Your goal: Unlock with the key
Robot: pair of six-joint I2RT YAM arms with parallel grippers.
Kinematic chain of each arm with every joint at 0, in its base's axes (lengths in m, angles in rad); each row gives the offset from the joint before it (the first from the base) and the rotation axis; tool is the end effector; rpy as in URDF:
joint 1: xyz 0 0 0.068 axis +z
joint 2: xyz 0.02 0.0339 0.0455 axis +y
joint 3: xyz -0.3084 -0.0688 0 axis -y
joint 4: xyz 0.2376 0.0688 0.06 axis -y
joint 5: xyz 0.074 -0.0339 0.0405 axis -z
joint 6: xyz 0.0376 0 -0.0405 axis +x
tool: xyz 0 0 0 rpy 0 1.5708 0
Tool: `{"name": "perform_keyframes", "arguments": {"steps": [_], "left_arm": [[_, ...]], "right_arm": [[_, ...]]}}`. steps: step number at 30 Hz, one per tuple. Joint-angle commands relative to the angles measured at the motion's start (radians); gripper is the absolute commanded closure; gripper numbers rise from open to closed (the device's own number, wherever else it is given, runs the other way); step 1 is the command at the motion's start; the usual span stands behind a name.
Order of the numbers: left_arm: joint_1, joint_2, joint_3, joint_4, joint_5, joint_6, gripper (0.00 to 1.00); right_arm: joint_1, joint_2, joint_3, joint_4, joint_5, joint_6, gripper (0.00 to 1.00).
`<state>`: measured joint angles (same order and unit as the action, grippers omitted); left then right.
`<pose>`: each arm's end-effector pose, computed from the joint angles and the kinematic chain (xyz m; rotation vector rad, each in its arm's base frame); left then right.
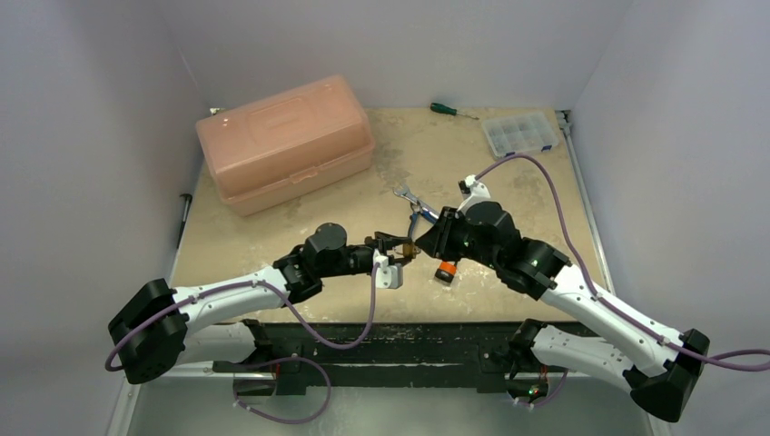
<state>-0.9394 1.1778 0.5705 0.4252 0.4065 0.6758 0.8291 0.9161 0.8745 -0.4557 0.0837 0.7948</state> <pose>0.1285 -0.2009 0.2924 1.4673 0.9893 -0.5472 0.1172 0.1233 0.3550 0.0170 2.1956 0.8845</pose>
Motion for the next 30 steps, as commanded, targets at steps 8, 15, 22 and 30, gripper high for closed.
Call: {"name": "perform_keyframes", "arguments": {"steps": [8, 15, 22, 30], "left_arm": [[-0.010, -0.032, 0.043, 0.044, 0.002, 0.022, 1.00], [-0.012, -0.028, 0.044, 0.042, 0.001, 0.023, 1.00], [-0.013, -0.025, 0.043, 0.041, -0.003, 0.023, 1.00], [-0.015, -0.032, 0.044, 0.051, 0.002, 0.019, 1.00]], "right_arm": [[0.004, -0.009, -0.044, 0.048, -0.033, 0.011, 0.73], [0.004, -0.016, -0.041, 0.044, -0.029, 0.014, 0.93], [0.004, -0.014, -0.052, 0.056, -0.039, 0.020, 1.00], [0.004, -0.005, -0.094, 0.126, -0.058, 0.066, 1.00]]}}
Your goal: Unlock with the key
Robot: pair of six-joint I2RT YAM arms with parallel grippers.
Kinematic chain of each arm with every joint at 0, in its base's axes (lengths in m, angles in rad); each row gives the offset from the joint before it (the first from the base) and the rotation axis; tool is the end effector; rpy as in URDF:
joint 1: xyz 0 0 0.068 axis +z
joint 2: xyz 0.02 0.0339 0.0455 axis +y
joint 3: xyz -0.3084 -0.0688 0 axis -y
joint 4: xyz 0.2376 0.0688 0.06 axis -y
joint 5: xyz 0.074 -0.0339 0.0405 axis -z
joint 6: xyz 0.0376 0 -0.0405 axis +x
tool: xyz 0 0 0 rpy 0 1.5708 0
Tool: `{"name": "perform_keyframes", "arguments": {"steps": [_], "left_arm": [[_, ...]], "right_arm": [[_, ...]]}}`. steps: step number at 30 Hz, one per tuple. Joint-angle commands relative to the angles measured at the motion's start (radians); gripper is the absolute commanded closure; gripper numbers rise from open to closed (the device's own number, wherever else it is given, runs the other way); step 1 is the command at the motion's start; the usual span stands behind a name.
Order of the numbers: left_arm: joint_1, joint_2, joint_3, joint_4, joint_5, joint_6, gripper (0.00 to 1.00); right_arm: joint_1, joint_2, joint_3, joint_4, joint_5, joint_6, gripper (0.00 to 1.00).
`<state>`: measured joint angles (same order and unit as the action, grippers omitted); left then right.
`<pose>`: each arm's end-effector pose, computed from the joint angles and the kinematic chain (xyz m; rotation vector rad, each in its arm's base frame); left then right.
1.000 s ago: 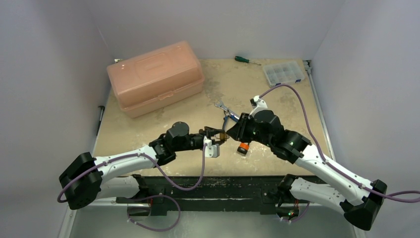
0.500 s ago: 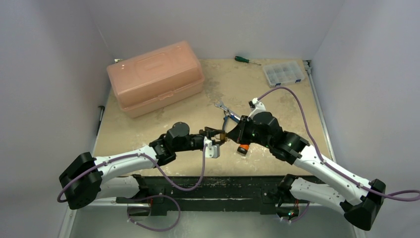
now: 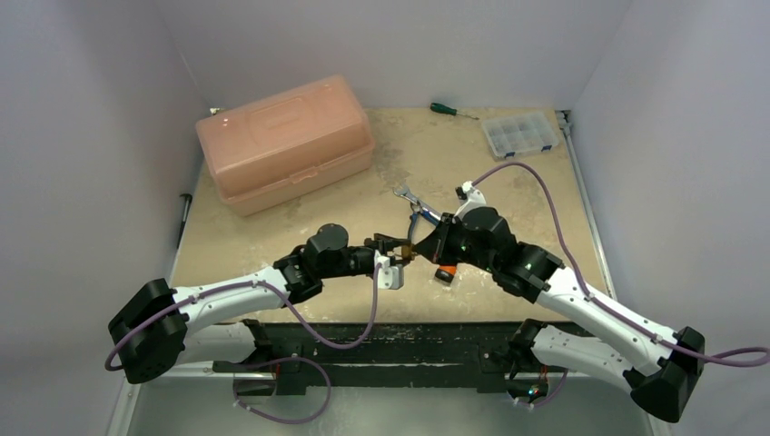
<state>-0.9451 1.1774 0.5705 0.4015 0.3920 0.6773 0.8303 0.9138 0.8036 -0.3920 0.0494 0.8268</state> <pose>0.1275 -0.2010 0.2899 1.4796 1.0112 -0.5402 0.1175 0.1258 0.3375 0.0285 2.2182 0.9302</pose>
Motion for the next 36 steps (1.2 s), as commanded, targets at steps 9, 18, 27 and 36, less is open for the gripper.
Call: {"name": "perform_keyframes", "arguments": {"steps": [9, 18, 27, 36], "left_arm": [[-0.018, -0.039, 0.039, 0.089, 0.015, 0.013, 1.00], [-0.044, -0.049, 0.018, 0.109, -0.066, 0.053, 1.00], [-0.067, -0.060, 0.002, 0.110, -0.119, 0.116, 1.00], [-0.100, -0.067, -0.016, 0.126, -0.184, 0.159, 1.00]], "right_arm": [[0.003, 0.032, -0.053, 0.113, -0.025, 0.066, 1.00], [0.003, 0.021, -0.104, 0.129, 0.003, 0.152, 1.00], [0.003, 0.015, -0.097, 0.117, -0.010, 0.202, 1.00], [0.003, 0.033, -0.085, 0.103, -0.019, 0.247, 1.00]]}}
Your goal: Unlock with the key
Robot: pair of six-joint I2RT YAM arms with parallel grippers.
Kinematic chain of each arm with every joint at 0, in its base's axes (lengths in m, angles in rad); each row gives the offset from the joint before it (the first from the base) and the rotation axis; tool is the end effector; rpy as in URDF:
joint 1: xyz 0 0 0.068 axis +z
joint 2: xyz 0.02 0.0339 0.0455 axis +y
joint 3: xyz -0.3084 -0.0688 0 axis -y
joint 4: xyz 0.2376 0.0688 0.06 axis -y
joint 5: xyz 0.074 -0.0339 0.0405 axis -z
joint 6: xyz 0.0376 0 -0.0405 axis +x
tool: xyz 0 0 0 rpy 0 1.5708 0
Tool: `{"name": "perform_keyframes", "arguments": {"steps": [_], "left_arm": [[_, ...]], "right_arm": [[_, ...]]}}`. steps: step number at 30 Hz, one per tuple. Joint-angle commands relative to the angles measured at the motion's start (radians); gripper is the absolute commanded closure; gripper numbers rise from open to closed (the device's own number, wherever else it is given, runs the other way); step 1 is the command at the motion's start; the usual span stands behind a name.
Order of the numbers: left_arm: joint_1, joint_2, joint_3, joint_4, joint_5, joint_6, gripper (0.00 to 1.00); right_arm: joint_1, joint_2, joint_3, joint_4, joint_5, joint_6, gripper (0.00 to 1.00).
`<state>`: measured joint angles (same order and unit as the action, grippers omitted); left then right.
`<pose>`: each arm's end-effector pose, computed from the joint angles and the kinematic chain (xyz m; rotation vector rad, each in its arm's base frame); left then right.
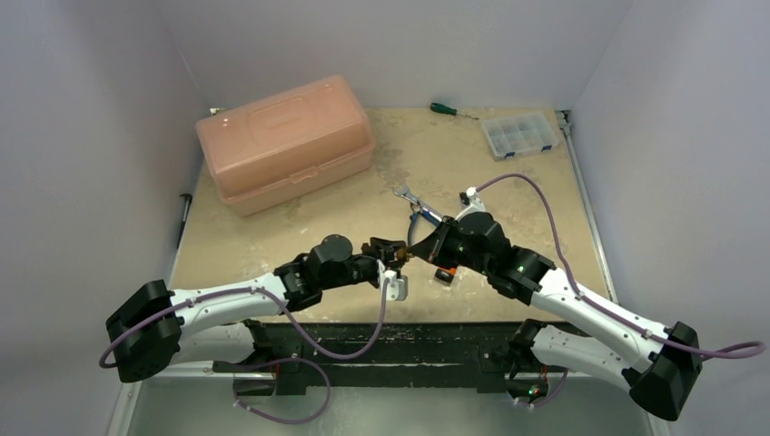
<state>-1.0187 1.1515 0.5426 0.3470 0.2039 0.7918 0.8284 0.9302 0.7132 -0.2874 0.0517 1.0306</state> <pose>0.1145 -0.2004 0.2798 1.5326 1.0200 -0.3460 0.1220 0.1301 0.3143 0.2625 2.2457 1.0343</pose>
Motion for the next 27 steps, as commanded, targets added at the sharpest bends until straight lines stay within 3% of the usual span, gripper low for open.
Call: {"name": "perform_keyframes", "arguments": {"steps": [1, 27], "left_arm": [[-0.029, -0.040, 0.010, 0.184, -0.002, 0.048, 1.00], [-0.088, -0.056, -0.013, 0.247, -0.105, 0.073, 1.00]], "right_arm": [[0.005, 0.016, 0.006, -0.002, -0.020, 0.050, 1.00], [0.003, -0.027, -0.048, -0.004, -0.020, 0.264, 1.00]]}}
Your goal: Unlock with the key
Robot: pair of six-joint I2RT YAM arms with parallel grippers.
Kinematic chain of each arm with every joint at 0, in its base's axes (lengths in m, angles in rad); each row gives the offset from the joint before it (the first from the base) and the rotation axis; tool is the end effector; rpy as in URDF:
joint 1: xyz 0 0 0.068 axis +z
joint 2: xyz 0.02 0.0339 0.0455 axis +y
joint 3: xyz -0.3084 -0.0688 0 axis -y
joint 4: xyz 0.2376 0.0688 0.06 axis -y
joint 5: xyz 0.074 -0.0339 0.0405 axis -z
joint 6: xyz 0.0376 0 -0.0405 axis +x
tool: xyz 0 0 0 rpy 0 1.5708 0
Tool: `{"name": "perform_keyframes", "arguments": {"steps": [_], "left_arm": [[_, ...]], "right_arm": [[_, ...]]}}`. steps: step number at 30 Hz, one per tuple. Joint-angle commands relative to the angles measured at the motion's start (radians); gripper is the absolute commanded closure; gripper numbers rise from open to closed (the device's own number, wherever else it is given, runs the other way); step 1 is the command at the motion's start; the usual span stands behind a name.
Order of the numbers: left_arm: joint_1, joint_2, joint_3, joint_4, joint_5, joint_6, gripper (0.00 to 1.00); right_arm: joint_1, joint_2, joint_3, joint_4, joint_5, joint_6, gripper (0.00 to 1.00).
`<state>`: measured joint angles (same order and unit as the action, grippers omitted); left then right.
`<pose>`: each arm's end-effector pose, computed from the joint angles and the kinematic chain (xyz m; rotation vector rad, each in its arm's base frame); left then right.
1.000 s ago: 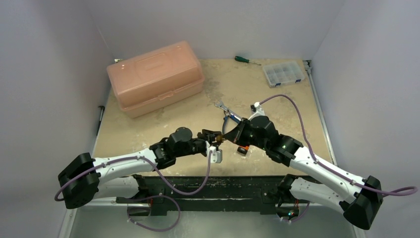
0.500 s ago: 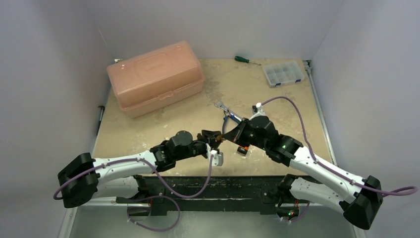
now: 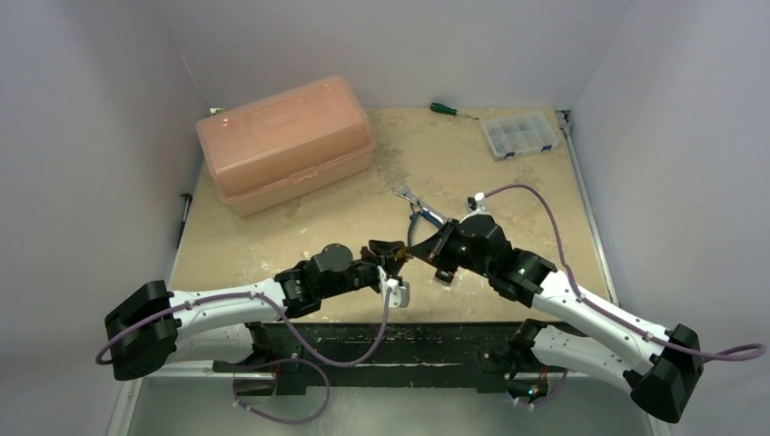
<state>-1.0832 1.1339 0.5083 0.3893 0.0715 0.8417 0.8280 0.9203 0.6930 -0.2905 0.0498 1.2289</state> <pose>0.1033 -0.2006 0.2763 1.5161 0.9937 -0.2363 0.1199 0.1278 0.3086 0.4949 2.2669 1.1252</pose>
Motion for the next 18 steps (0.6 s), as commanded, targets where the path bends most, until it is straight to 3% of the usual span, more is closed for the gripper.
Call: {"name": "perform_keyframes", "arguments": {"steps": [1, 18], "left_arm": [[-0.025, -0.038, 0.018, 0.210, 0.027, 0.021, 1.00], [-0.086, -0.020, -0.012, 0.316, -0.103, 0.045, 1.00]], "right_arm": [[0.003, -0.021, -0.032, -0.001, -0.014, 0.075, 1.00], [0.003, -0.049, -0.087, -0.011, -0.020, 0.268, 1.00]]}}
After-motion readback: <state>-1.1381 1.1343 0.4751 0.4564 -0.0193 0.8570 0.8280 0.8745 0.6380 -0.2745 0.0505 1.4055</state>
